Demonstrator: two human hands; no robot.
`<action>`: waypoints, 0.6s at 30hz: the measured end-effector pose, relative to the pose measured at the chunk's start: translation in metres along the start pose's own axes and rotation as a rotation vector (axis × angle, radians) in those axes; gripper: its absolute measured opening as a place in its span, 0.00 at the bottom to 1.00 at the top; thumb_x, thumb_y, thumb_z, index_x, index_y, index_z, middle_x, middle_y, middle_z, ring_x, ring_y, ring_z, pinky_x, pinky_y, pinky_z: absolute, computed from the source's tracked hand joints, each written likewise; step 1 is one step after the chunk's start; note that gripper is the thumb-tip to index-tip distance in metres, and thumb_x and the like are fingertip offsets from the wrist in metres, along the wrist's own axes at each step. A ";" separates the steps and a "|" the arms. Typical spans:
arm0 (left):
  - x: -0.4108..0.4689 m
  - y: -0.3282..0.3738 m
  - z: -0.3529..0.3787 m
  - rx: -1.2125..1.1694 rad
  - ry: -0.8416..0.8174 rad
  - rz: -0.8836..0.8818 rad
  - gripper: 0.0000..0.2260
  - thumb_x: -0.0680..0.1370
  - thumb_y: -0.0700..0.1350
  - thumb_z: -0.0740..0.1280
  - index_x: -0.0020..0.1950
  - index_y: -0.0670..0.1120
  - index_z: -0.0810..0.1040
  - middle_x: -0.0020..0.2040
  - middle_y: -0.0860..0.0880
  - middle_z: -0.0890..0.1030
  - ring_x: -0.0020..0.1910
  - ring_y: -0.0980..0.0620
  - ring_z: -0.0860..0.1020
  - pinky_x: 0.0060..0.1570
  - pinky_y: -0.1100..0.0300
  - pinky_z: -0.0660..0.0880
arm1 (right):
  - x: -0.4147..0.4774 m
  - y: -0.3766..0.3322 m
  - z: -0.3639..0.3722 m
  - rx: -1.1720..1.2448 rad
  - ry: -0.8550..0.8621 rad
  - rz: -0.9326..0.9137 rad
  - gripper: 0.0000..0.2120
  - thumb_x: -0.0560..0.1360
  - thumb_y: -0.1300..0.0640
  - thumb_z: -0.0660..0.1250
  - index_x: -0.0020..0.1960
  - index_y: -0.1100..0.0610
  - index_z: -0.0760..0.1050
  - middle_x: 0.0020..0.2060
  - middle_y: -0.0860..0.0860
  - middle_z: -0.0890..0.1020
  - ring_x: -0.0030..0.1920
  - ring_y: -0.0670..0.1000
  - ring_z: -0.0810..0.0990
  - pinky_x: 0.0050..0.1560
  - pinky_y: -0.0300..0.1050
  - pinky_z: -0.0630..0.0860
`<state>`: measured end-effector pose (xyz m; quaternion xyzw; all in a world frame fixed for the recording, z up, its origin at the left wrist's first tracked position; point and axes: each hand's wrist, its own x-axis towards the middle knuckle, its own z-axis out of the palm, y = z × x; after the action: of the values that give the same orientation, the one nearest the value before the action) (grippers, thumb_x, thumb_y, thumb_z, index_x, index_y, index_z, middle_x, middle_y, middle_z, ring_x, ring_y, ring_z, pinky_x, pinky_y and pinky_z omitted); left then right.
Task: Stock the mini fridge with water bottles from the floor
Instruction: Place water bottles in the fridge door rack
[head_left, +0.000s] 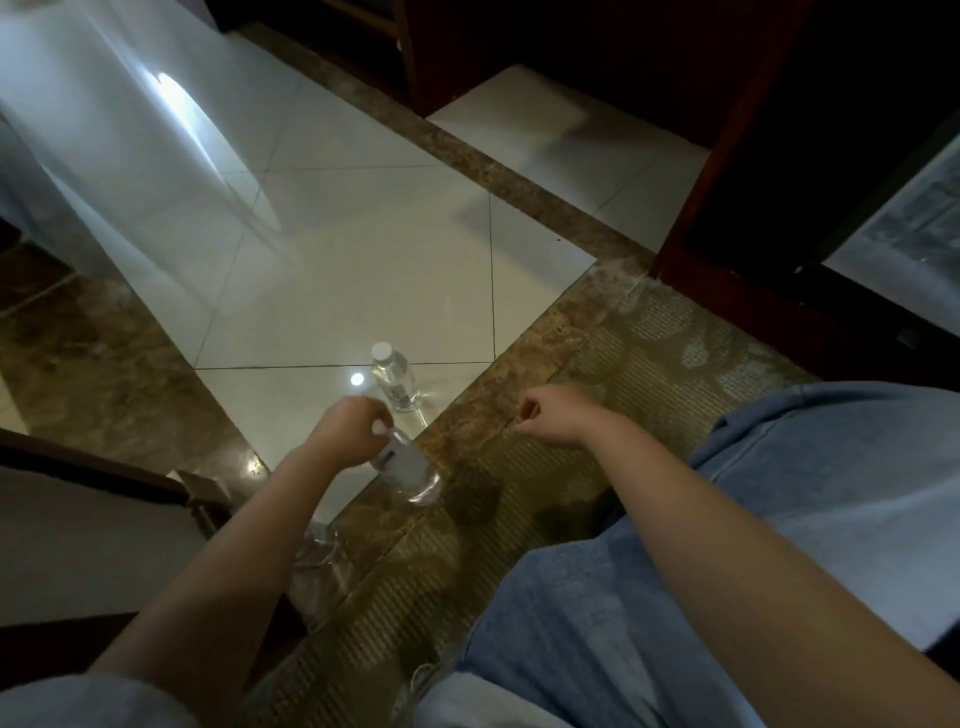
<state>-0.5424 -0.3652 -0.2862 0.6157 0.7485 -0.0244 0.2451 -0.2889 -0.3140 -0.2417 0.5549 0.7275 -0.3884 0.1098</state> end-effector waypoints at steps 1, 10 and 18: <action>0.001 0.011 -0.011 0.004 0.006 0.048 0.09 0.74 0.42 0.68 0.53 0.46 0.81 0.52 0.46 0.81 0.51 0.48 0.78 0.48 0.60 0.72 | 0.000 -0.001 0.001 0.010 -0.021 -0.003 0.17 0.77 0.51 0.66 0.63 0.56 0.73 0.59 0.54 0.77 0.56 0.53 0.76 0.54 0.46 0.75; -0.014 0.124 -0.092 0.045 0.105 0.493 0.10 0.75 0.46 0.67 0.55 0.48 0.81 0.51 0.50 0.81 0.48 0.52 0.77 0.52 0.58 0.75 | -0.008 -0.008 -0.004 0.411 -0.044 -0.185 0.47 0.64 0.59 0.79 0.75 0.50 0.56 0.66 0.50 0.72 0.65 0.53 0.71 0.62 0.47 0.70; -0.006 0.130 -0.082 -0.343 0.188 0.422 0.12 0.72 0.46 0.72 0.55 0.47 0.81 0.48 0.54 0.80 0.43 0.56 0.78 0.42 0.68 0.74 | 0.000 0.004 -0.006 0.512 0.189 -0.126 0.32 0.63 0.60 0.80 0.63 0.53 0.72 0.53 0.47 0.78 0.55 0.50 0.77 0.56 0.47 0.75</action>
<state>-0.4479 -0.3120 -0.1776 0.7069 0.6166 0.2112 0.2746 -0.2835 -0.3095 -0.2396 0.5520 0.6459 -0.5119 -0.1268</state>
